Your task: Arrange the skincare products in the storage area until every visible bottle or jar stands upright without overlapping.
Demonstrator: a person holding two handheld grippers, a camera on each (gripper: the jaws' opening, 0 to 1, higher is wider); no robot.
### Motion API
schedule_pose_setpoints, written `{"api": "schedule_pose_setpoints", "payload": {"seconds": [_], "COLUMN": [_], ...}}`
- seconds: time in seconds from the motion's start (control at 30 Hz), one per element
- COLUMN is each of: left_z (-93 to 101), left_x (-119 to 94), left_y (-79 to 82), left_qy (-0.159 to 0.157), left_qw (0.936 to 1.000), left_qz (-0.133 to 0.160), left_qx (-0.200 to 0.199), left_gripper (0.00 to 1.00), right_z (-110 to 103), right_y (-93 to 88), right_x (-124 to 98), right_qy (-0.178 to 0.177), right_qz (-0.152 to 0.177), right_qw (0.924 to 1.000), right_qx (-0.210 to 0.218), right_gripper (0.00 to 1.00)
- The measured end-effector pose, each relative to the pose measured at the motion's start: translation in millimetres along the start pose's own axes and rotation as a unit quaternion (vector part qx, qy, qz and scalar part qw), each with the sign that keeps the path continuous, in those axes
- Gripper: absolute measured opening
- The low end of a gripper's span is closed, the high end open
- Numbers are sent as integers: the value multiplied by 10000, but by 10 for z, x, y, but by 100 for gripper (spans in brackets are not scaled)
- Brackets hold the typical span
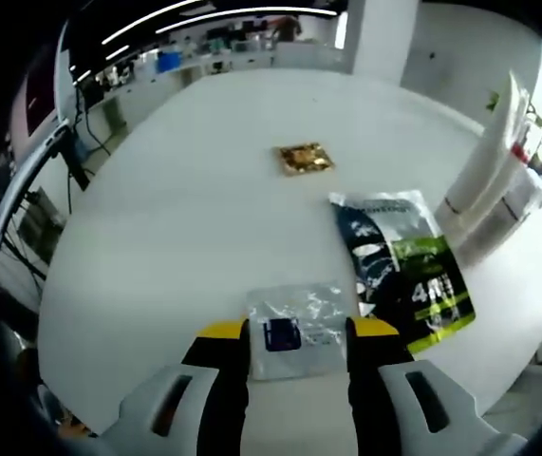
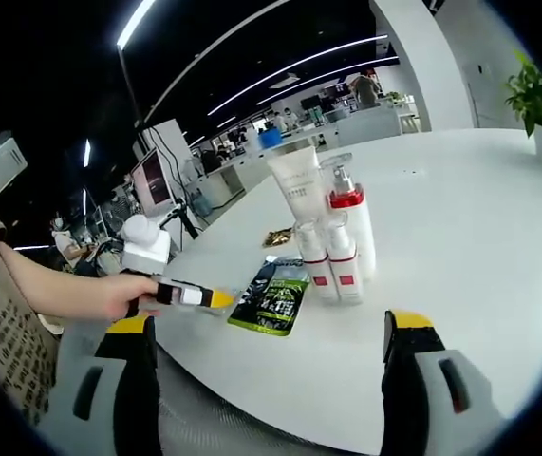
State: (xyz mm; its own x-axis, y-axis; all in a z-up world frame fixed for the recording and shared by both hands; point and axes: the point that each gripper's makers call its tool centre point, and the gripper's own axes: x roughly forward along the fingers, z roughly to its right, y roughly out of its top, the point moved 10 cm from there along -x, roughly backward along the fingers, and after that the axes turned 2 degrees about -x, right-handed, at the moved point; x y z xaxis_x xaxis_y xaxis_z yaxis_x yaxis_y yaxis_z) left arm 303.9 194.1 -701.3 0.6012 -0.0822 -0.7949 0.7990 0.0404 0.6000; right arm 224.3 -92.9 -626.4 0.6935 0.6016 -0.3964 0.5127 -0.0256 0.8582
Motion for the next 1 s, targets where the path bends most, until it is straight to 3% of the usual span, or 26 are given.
{"api": "schedule_pose_setpoints", "payload": {"seconds": [0.7, 0.8, 1.0], "left_z": [5, 16, 11], "left_x": [21, 3, -14], "left_y": [15, 15, 10], "left_qy": [-45, -80, -100], "left_qw": [10000, 9999, 9999], "left_qz": [19, 44, 37], "left_qx": [26, 79, 93], "left_gripper": [39, 35, 40], "right_z": [0, 2, -6], "right_y": [2, 1, 3], "right_x": [-3, -3, -4], "right_qy": [-22, -27, -18], "right_qz": [1, 3, 16], "right_qw": [10000, 10000, 10000], "right_qx": [-14, -19, -37], "right_gripper": [100, 100, 100]}}
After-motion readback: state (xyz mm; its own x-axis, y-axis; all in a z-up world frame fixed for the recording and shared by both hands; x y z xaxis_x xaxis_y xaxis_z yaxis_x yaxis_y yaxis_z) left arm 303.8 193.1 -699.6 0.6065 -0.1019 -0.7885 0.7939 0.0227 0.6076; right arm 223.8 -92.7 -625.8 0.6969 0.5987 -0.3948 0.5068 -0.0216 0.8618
